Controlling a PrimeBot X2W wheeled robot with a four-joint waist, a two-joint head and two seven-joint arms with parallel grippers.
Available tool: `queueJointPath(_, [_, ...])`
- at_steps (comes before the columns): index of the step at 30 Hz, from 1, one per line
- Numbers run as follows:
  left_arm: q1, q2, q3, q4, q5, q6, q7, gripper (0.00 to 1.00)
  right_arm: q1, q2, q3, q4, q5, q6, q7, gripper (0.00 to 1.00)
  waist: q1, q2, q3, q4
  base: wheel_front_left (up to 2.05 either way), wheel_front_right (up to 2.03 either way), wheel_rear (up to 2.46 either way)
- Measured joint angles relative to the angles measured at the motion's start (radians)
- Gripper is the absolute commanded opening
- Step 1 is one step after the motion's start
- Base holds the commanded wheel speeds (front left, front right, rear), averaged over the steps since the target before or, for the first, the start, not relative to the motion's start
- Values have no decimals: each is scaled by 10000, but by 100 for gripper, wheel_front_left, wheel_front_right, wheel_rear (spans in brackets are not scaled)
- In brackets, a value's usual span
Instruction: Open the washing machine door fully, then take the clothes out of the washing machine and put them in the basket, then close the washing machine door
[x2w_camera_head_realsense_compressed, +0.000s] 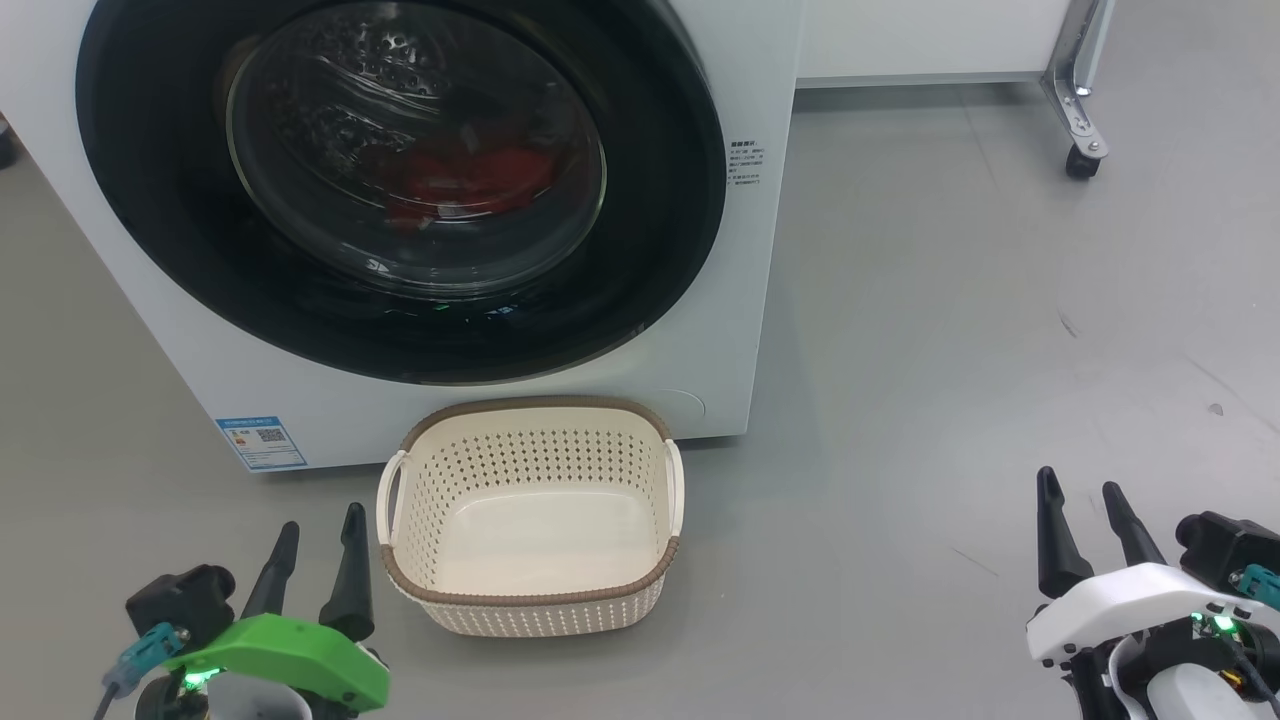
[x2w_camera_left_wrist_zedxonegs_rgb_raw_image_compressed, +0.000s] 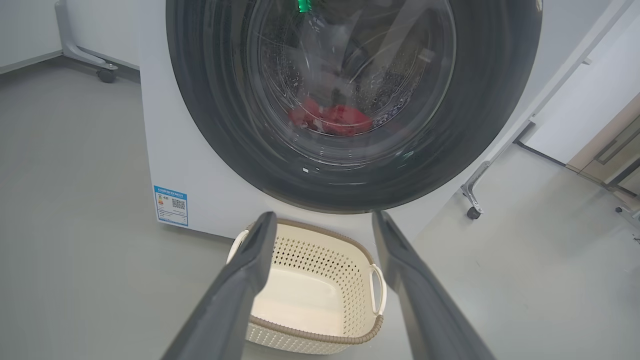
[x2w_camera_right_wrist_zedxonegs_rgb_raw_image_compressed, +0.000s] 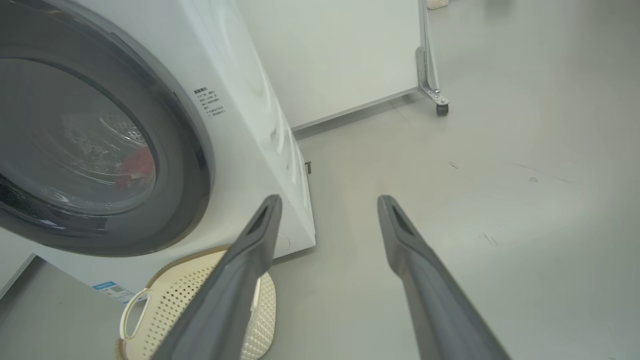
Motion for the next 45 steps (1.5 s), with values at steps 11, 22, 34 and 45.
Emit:
queueJointPath(11, [-10, 10, -355, 155, 1459, 370, -366, 100, 0, -21, 451, -6, -1455, -303, -370, 100, 0, 0, -28, -8, 0, 0, 0])
queueJointPath(22, [-69, 12, -556, 445, 2700, 648, -767, 100, 0, -94, 920, -35, -2859, -554, -771, 100, 0, 0, -40, -49, 0, 0, 0])
queueJointPath(34, [-199, 2, -696, 627, 3478, 823, -974, 100, 0, -140, 1064, -176, -3770, -738, -986, 100, 0, 0, -38, -128, 0, 0, 0])
queueJointPath(45, [-223, -109, -527, 861, 3478, 874, -974, 100, 1, -48, 836, -226, -3768, -742, -986, 100, 0, 0, -36, -117, 0, 0, 0])
